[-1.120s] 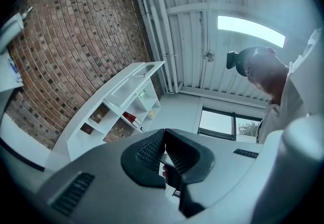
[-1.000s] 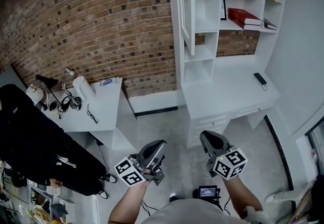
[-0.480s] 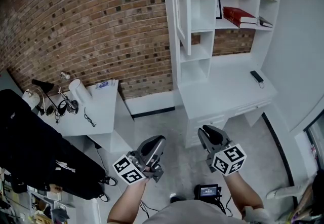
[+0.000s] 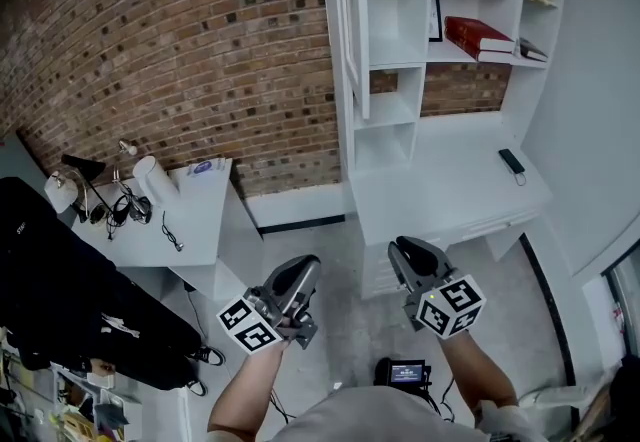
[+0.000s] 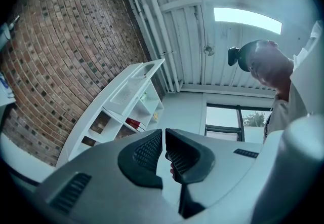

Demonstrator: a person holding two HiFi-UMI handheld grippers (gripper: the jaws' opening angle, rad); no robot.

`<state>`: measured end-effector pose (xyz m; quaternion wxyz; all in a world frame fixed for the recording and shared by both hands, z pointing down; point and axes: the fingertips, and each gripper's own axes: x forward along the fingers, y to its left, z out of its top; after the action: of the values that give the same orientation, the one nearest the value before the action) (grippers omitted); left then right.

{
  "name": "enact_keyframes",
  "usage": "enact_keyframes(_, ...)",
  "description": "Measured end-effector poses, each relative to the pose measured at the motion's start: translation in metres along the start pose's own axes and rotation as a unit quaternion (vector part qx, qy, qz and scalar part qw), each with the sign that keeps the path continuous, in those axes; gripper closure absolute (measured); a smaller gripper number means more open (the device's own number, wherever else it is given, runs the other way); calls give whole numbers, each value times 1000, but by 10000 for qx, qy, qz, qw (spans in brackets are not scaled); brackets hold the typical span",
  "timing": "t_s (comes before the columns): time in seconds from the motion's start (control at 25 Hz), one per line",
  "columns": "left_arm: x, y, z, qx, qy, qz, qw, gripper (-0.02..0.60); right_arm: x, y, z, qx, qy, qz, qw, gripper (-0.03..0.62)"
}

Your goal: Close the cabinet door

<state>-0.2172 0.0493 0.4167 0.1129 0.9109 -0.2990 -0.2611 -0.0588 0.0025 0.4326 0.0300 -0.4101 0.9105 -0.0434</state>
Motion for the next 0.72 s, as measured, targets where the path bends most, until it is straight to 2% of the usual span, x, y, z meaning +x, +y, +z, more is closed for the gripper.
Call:
enact_keyframes(0.44, 90, 29, 5, 277, -211, 91, 9994, 571, 33, -83, 40, -251, -123, 155, 9995, 513)
enact_keyframes(0.72, 131, 41, 8, 549, -327, 236, 9977, 571, 48, -117, 47, -319, -113, 420, 9985, 513)
